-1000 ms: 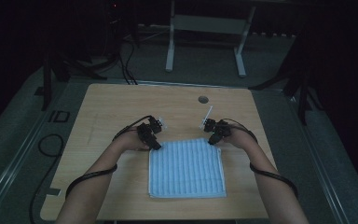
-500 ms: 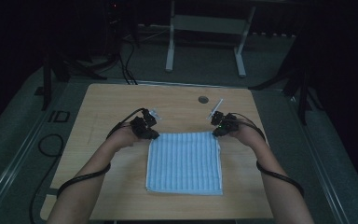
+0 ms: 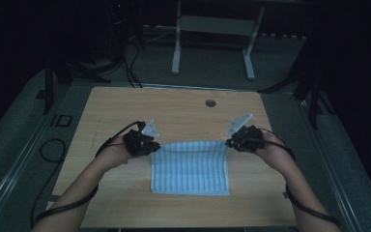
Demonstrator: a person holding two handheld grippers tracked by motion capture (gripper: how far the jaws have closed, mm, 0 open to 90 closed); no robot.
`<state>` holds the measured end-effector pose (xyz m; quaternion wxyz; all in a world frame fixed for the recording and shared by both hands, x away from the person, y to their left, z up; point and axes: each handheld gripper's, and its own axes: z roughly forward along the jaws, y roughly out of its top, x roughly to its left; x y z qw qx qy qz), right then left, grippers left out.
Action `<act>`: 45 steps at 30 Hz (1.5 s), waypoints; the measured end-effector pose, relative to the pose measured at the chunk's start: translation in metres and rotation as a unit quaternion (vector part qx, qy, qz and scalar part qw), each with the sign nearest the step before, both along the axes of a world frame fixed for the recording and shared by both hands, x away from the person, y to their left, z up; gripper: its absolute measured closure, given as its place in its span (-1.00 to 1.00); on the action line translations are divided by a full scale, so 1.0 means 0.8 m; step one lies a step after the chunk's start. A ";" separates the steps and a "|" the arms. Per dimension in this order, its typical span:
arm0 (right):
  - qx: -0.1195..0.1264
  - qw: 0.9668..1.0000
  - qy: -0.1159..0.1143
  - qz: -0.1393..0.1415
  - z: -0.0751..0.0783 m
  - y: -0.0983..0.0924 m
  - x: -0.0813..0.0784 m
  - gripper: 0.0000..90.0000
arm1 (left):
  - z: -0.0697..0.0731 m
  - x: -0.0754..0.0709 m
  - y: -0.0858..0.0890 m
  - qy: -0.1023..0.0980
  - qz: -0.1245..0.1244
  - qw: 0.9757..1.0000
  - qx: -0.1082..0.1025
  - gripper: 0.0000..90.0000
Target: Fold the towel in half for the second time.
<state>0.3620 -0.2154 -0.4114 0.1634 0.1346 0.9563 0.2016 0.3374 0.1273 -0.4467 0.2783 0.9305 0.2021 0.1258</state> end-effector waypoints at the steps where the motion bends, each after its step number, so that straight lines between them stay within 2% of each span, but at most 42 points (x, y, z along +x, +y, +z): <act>1: 0.000 1.000 0.000 0.000 0.000 0.000 0.000 0.94 | 0.000 0.000 0.000 0.000 0.000 1.000 0.000 0.90; 2: 0.004 1.000 0.003 0.004 -0.003 -0.001 -0.012 0.94 | -0.004 -0.016 -0.002 -0.008 -0.013 1.000 0.021 0.90; 3: -0.007 1.000 0.004 0.020 -0.010 0.000 -0.032 0.94 | -0.006 -0.022 -0.003 -0.005 -0.015 1.000 0.023 0.90; 7: -0.016 0.999 0.021 0.033 -0.026 -0.001 -0.058 0.94 | -0.016 -0.045 -0.010 0.016 -0.031 0.998 0.046 0.90; 9: -0.034 0.998 0.036 0.037 -0.045 0.002 -0.070 0.94 | -0.027 -0.059 -0.015 0.024 -0.044 0.997 0.055 0.90; 11: -0.046 0.997 0.044 0.041 -0.059 0.002 -0.075 0.94 | -0.036 -0.067 -0.017 0.035 -0.047 0.997 0.053 0.88; 13: -0.044 0.997 0.050 0.039 -0.065 0.001 -0.076 0.94 | -0.041 -0.070 -0.018 0.038 -0.051 0.996 0.058 0.88; 14: -0.043 0.997 0.058 0.036 -0.070 0.000 -0.077 0.94 | -0.051 -0.077 -0.020 0.049 -0.055 0.996 0.053 0.88; 15: -0.043 0.996 0.067 0.035 -0.080 -0.003 -0.079 0.93 | -0.055 -0.080 -0.021 0.050 -0.057 0.996 0.055 0.88; 18: -0.041 0.996 0.079 0.031 -0.089 -0.005 -0.080 0.93 | -0.069 -0.085 -0.024 0.066 -0.060 0.994 0.057 0.86; 19: -0.041 0.996 0.079 0.031 -0.089 -0.005 -0.080 0.93 | -0.069 -0.085 -0.024 0.066 -0.060 0.994 0.057 0.80; 20: -0.042 0.995 0.083 0.030 -0.092 -0.005 -0.080 0.92 | -0.080 -0.089 -0.027 0.090 -0.083 0.990 0.069 0.80; 21: -0.050 0.993 0.097 0.036 -0.099 -0.006 -0.082 0.82 | -0.081 -0.090 -0.027 0.092 -0.083 0.990 0.068 0.65; 22: -0.049 0.993 0.097 0.038 -0.099 -0.007 -0.083 0.77 | -0.079 -0.089 -0.025 0.095 -0.080 0.990 0.062 0.58; 25: -0.036 0.995 0.091 0.028 -0.091 -0.012 -0.080 0.64 | -0.064 -0.083 -0.015 0.091 -0.063 0.993 0.035 0.51; 29: -0.014 0.997 0.075 0.008 -0.071 -0.016 -0.069 0.52 | -0.042 -0.071 -0.004 0.062 -0.040 0.997 0.029 0.42; 31: -0.004 0.998 0.067 0.005 -0.064 -0.013 -0.064 0.55 | -0.037 -0.062 -0.004 0.045 -0.023 0.998 0.035 0.42; 33: 0.004 0.997 0.075 0.001 -0.065 -0.005 -0.058 0.79 | -0.040 -0.054 -0.008 0.048 -0.017 0.998 0.032 0.42; 35: -0.008 0.996 0.083 0.011 -0.075 0.009 -0.057 0.96 | -0.050 -0.046 -0.017 0.054 -0.014 0.998 0.035 0.42; 37: -0.016 0.994 0.101 0.023 -0.089 0.021 -0.059 0.96 | -0.062 -0.041 -0.024 0.065 -0.015 0.997 0.037 0.41; 39: -0.024 0.993 0.114 0.034 -0.102 0.028 -0.064 0.96 | -0.074 -0.040 -0.028 0.070 -0.020 0.996 0.049 0.39; 42: -0.032 0.991 0.127 0.038 -0.119 0.027 -0.069 0.95 | -0.086 -0.039 -0.030 0.081 -0.021 0.995 0.051 0.38; 45: -0.023 0.990 0.134 0.031 -0.129 0.019 -0.070 0.94 | -0.090 -0.039 -0.030 0.085 -0.021 0.995 0.046 0.36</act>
